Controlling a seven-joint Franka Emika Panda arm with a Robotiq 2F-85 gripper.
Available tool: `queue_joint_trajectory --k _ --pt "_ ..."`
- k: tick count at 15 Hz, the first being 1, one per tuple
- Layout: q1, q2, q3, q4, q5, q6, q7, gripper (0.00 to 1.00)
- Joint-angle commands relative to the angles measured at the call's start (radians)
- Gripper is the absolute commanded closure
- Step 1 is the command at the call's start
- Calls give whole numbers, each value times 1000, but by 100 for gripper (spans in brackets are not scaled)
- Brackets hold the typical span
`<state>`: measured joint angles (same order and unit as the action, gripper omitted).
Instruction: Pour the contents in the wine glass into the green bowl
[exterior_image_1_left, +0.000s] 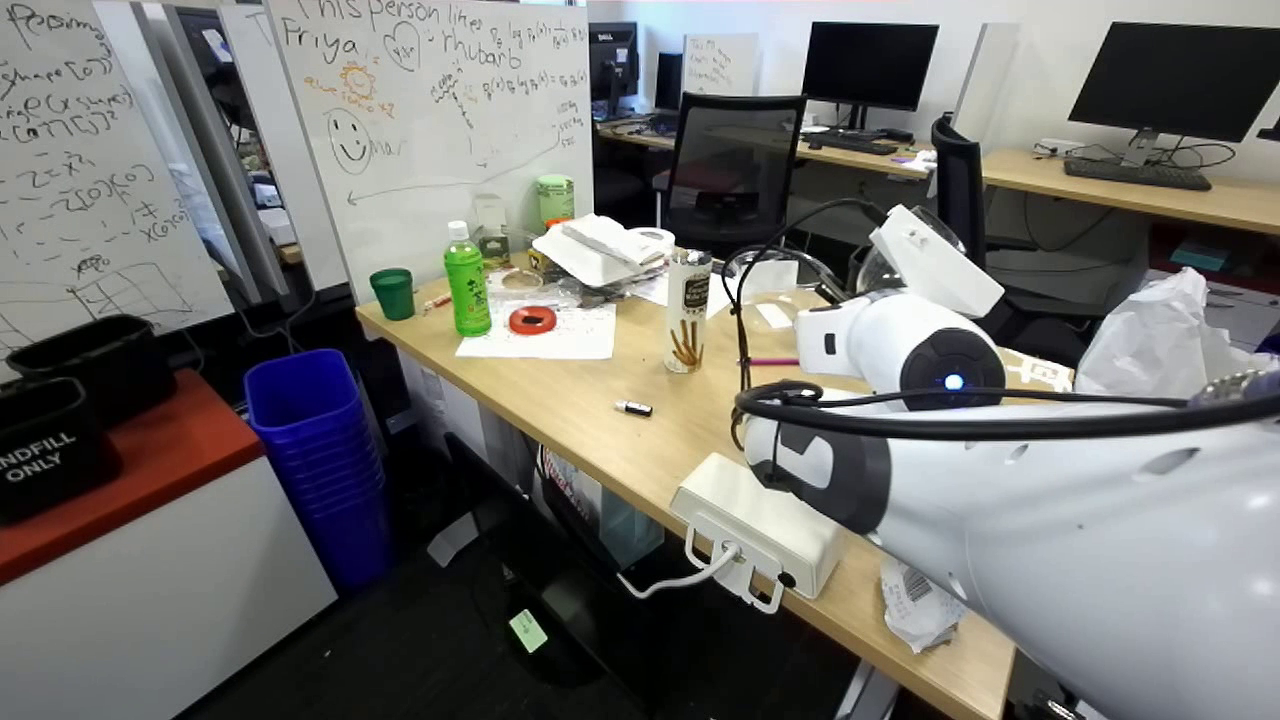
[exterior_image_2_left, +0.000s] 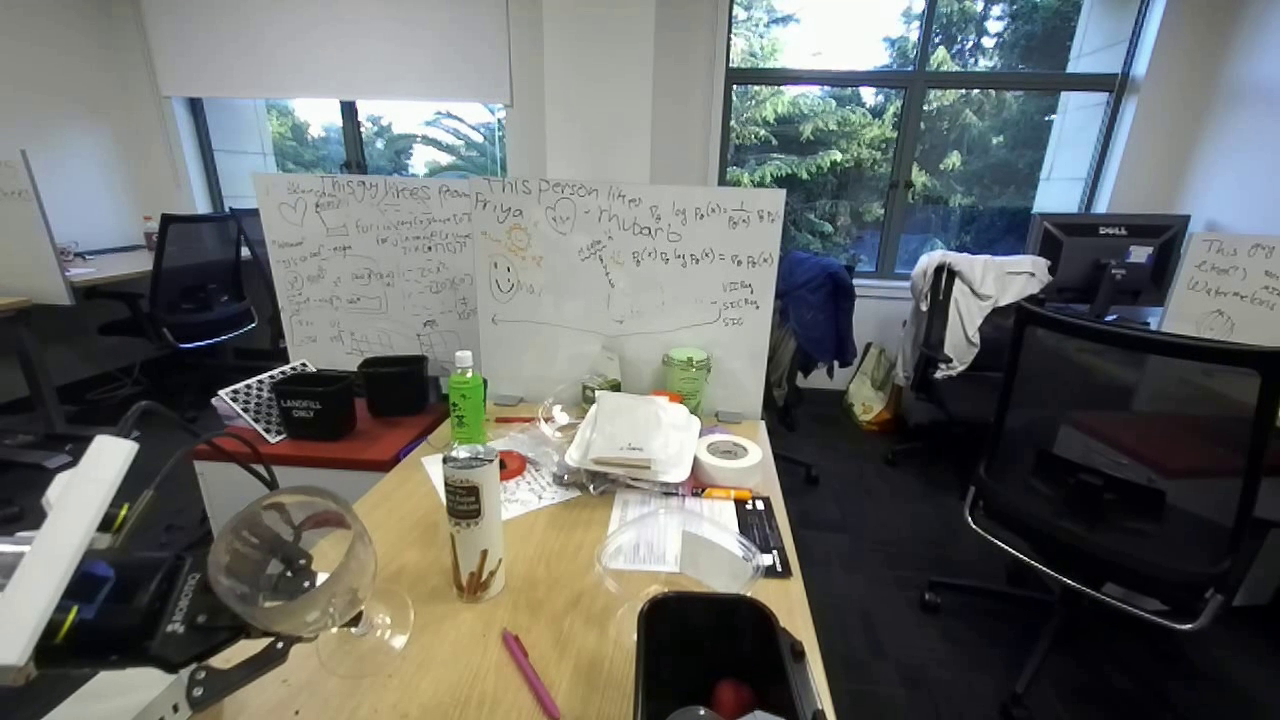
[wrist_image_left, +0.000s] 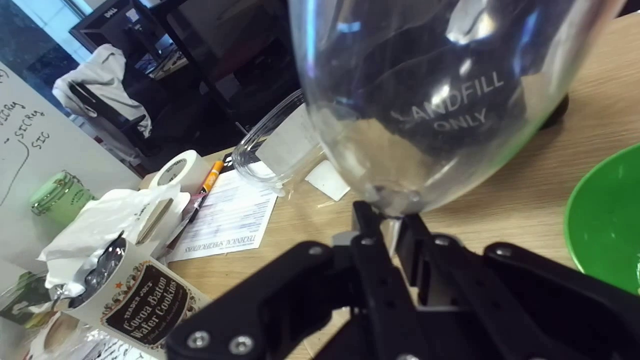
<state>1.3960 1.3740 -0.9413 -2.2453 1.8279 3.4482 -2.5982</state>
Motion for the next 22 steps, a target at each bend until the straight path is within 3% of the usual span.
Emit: queue_joint_trajectory --k 1,6,7,8,14,15,16,21,22 --pt "-1 1 -20 -2 -85 -25 0 96" --pt "-3 -10 -53 22 -211 -66 -4 96" --pt "-56 -91 -13 6 -373 7 86 96" --pt "-21 -14 -52 38 -269 -68 -8 96" --pt "-35 28 -50 51 -347 -146 -4 96" --pt "-87 -50 -6 29 -521 -69 100 96" --pt "-32 48 -52 61 -417 -171 24 96" --pt "-16 149 -85 89 -506 -296 109 96" --pt "-52 91 -62 73 -576 -250 119 96"
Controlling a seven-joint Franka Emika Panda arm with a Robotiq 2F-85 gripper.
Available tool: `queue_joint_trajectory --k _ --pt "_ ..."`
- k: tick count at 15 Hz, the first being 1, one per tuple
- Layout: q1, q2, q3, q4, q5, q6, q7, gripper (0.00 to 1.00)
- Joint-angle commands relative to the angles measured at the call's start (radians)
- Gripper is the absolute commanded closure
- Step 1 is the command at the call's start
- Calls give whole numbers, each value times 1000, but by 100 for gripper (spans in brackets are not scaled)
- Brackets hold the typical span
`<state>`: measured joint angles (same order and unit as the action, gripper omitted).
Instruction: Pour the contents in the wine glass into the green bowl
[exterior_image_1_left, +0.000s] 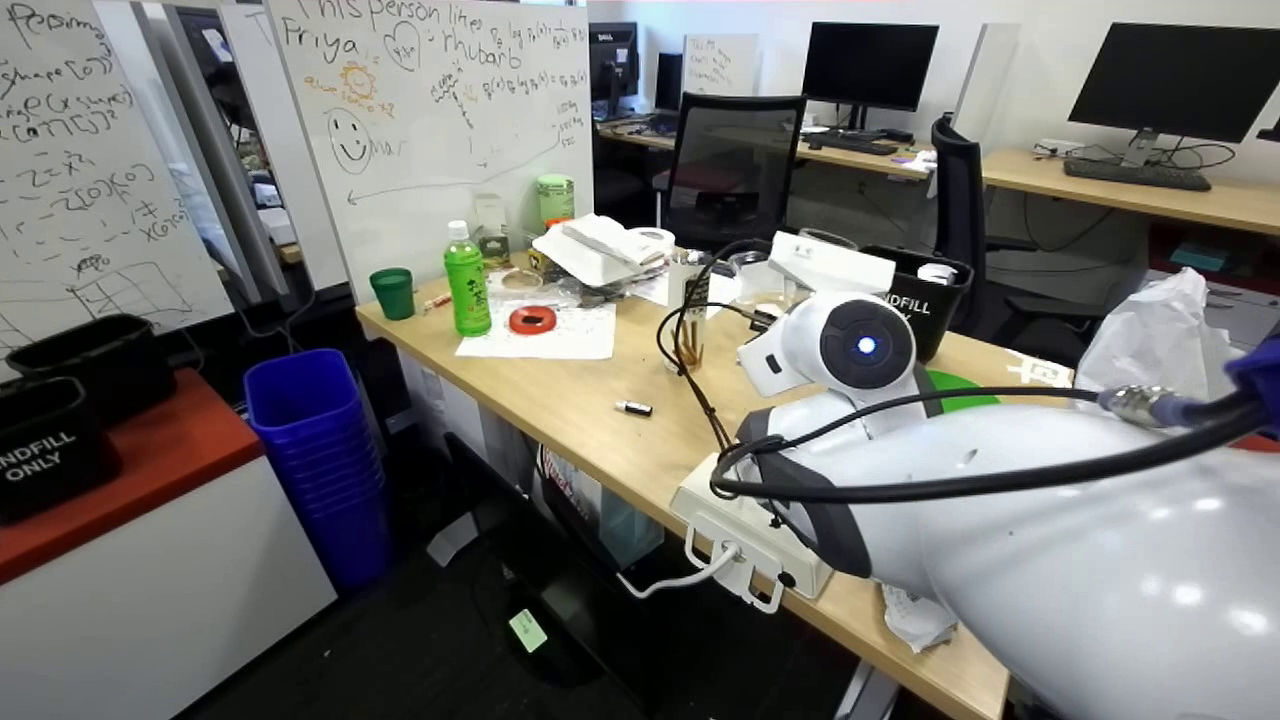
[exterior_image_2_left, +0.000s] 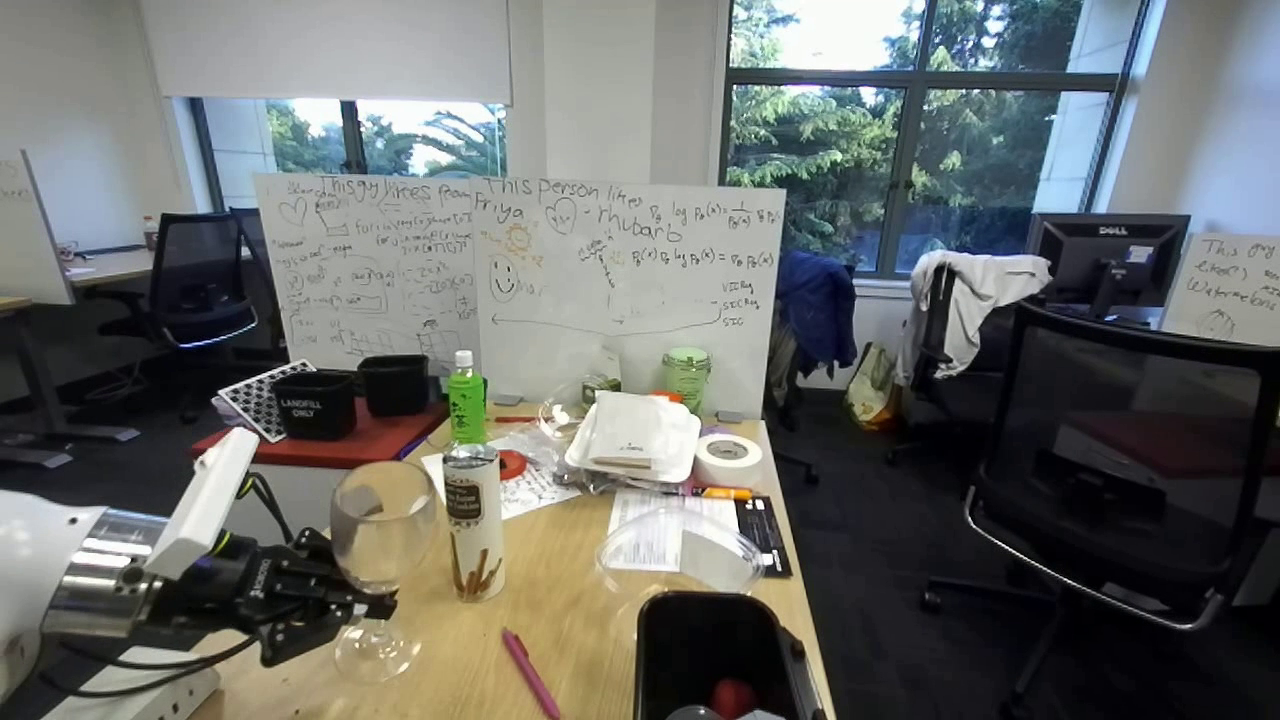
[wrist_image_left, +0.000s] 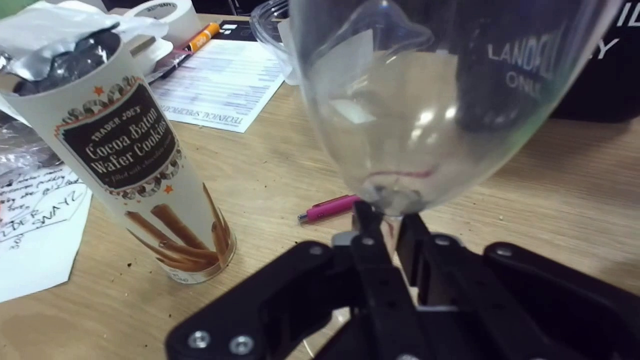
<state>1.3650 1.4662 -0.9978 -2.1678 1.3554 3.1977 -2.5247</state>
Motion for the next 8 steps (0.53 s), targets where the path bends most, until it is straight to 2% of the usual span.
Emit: queue_joint_trajectory --k 1,8 --pt "-21 12 -12 -5 -138 -9 69 96" --pt "-35 13 -24 -27 -442 -43 269 96"
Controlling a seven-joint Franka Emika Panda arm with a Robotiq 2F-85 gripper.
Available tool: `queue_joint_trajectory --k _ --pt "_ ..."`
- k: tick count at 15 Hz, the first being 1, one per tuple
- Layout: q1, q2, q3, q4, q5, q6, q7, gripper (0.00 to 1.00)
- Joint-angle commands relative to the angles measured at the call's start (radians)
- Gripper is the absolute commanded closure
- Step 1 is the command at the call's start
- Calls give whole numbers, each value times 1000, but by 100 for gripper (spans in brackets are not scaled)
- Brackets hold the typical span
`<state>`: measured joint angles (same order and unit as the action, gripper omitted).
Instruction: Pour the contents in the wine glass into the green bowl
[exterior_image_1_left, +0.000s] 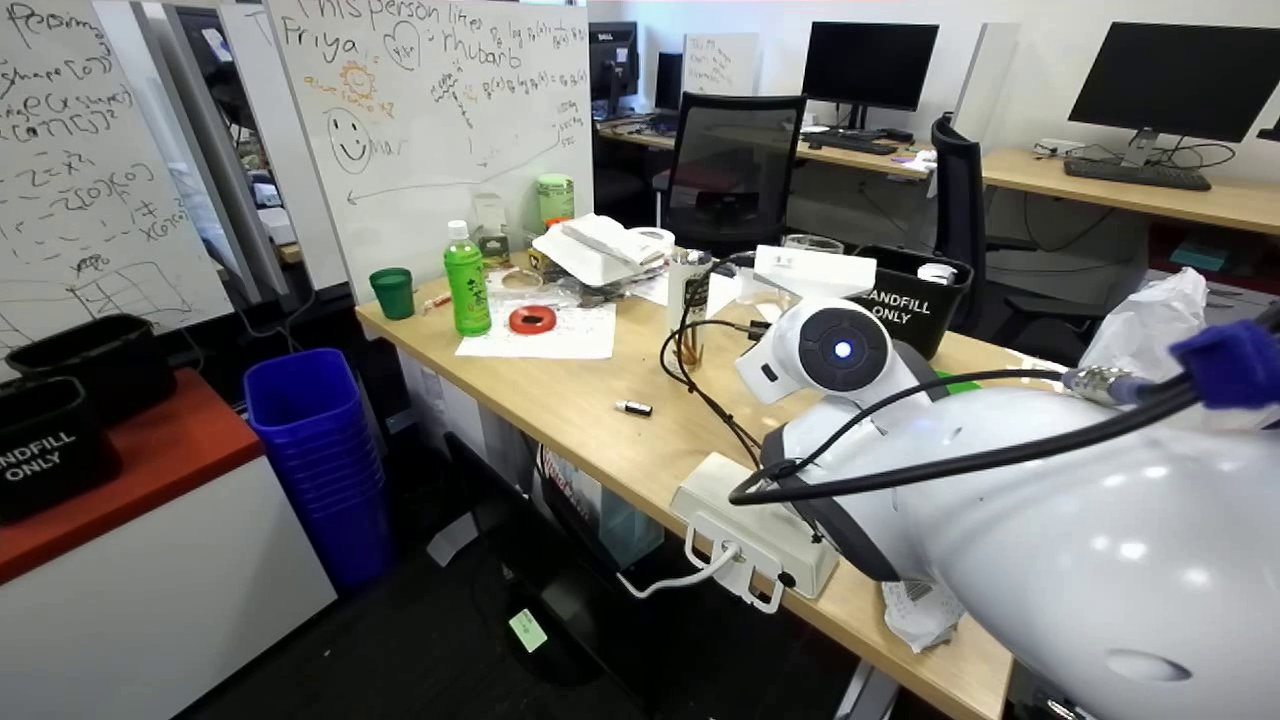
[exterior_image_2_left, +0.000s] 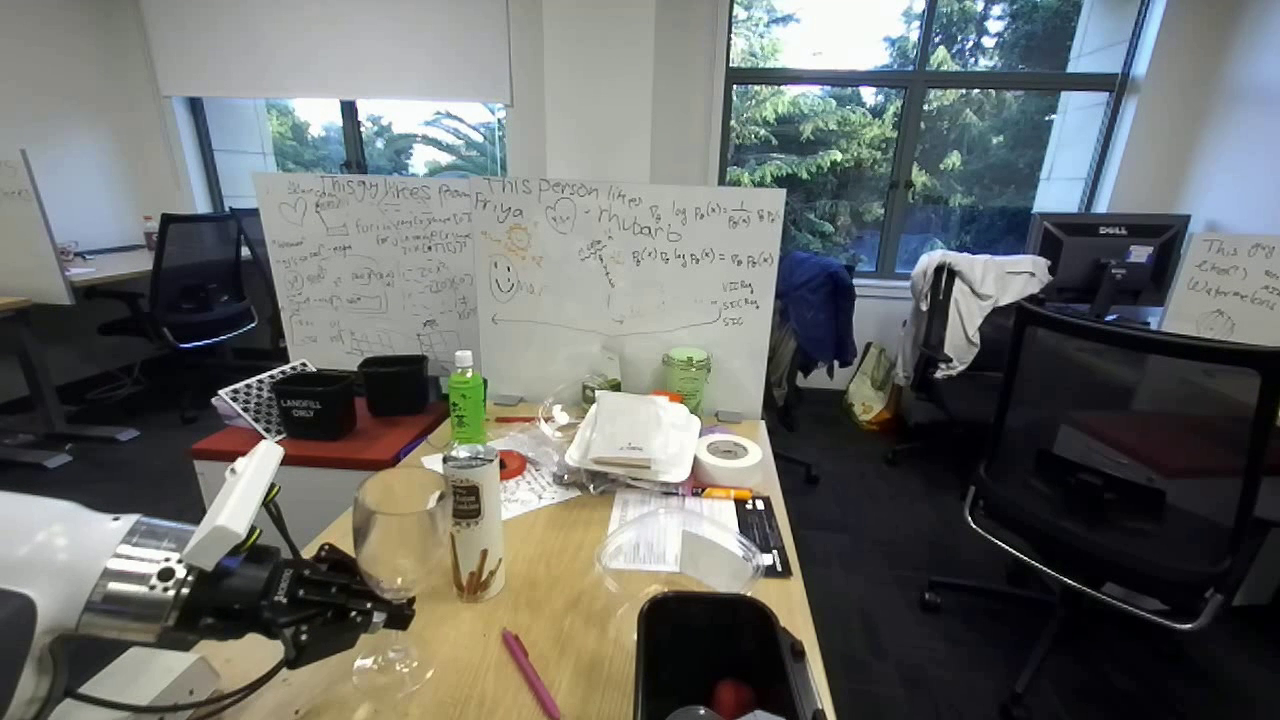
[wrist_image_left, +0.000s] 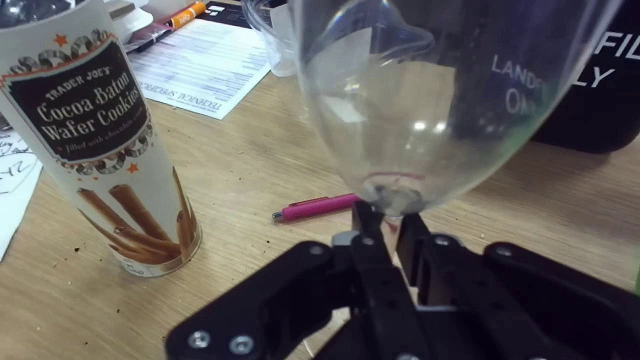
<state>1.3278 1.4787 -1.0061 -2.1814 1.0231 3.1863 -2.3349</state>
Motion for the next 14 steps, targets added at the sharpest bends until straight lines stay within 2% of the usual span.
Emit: queue_joint_trajectory --k 1,2,8,14 --pt "2 0 -18 -11 -148 -51 115 96" --pt "-12 -25 -17 -24 -278 -44 223 96" --pt "-10 -23 -74 -2 -775 -150 695 96" --pt "-37 -19 -35 88 -1133 -308 1072 96"
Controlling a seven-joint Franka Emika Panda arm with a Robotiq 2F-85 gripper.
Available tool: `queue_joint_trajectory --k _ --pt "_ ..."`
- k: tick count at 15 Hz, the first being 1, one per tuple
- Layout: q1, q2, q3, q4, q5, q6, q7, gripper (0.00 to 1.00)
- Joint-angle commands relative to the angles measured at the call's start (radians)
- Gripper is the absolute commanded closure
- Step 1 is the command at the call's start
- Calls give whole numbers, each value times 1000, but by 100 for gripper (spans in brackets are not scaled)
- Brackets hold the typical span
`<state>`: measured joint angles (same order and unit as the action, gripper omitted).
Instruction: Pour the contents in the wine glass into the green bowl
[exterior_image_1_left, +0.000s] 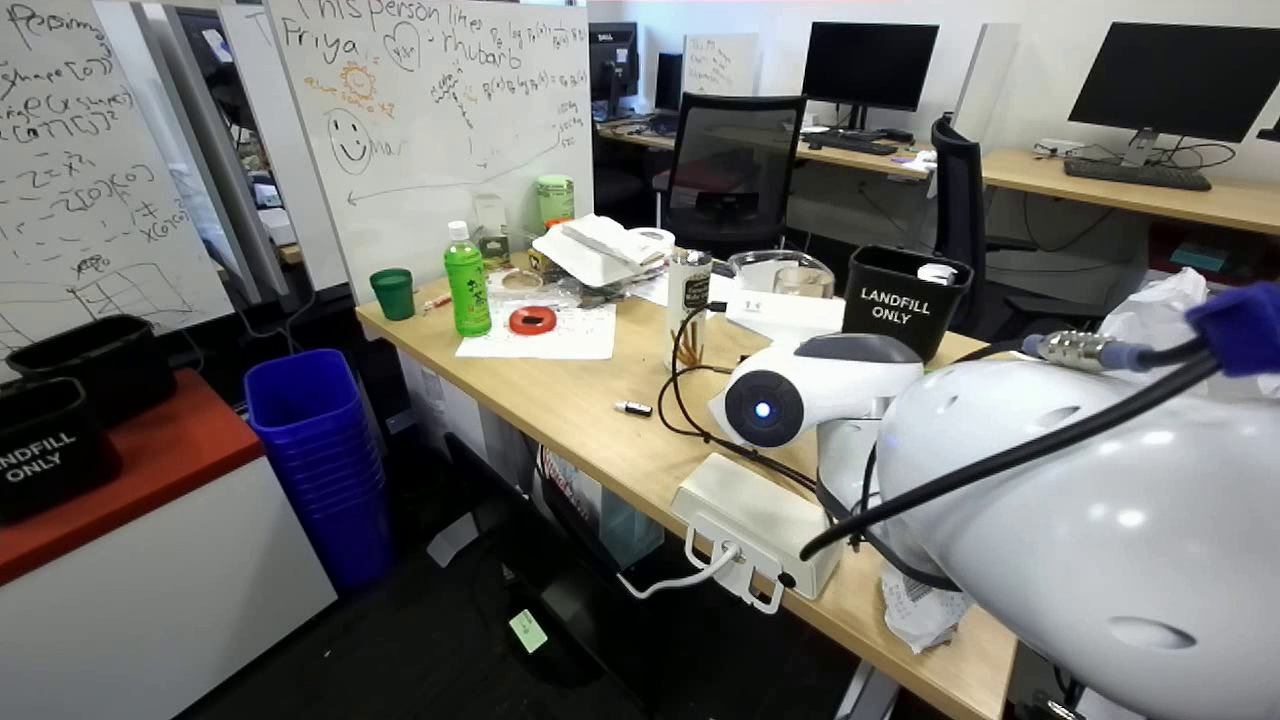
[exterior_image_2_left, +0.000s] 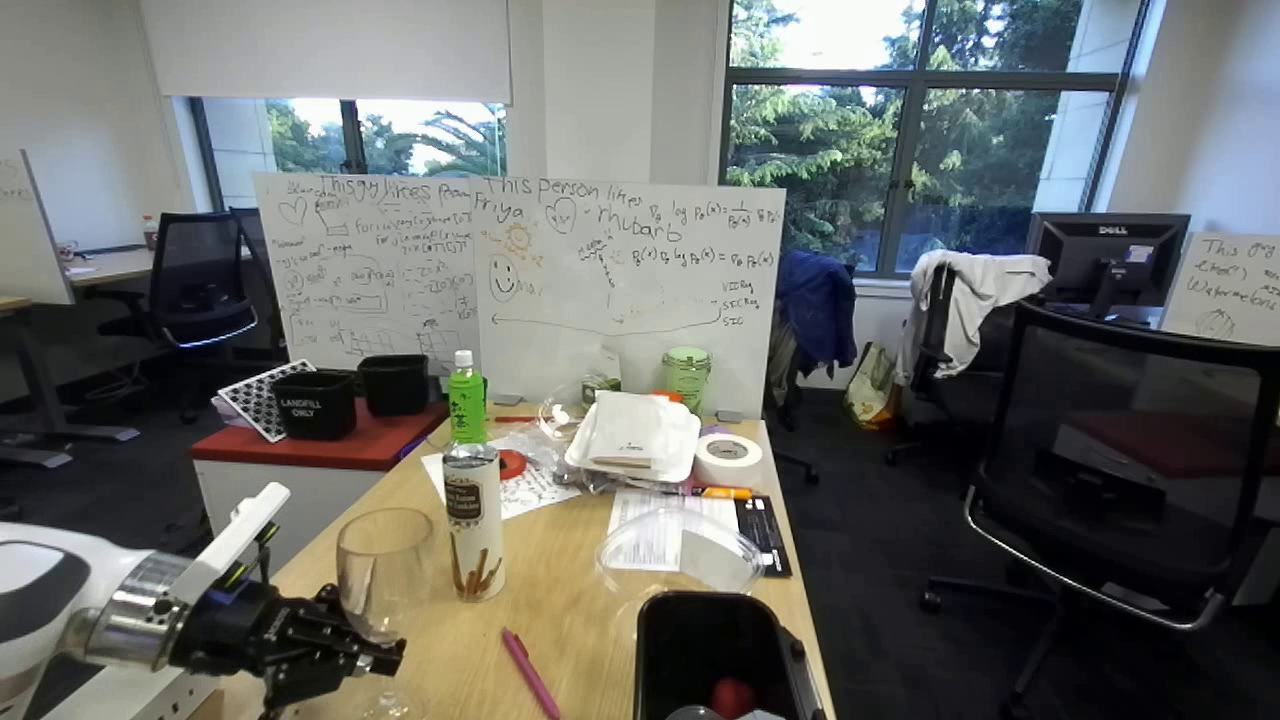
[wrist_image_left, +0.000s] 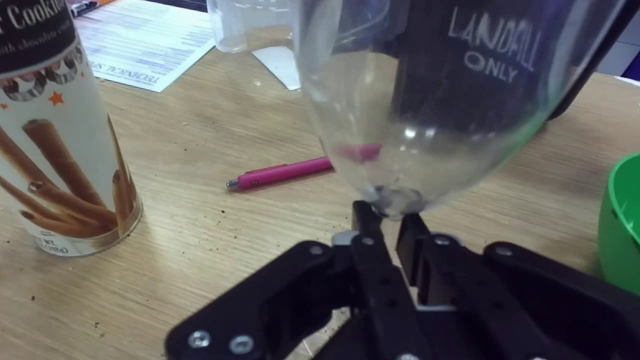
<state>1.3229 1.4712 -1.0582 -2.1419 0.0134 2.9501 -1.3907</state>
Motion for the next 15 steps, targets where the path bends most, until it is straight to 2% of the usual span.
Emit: queue_joint_trajectory --k 1,6,7,8,11,15 --pt "-39 -13 28 63 -168 -95 187 96" --pt "-96 -30 62 121 -353 -178 427 96" --pt "-110 -36 67 129 -385 -185 468 60" --pt "-119 -41 71 135 -415 -196 509 60" --pt "-147 -73 88 125 -492 -175 611 38" --pt "-149 -158 68 60 -587 -118 721 11"
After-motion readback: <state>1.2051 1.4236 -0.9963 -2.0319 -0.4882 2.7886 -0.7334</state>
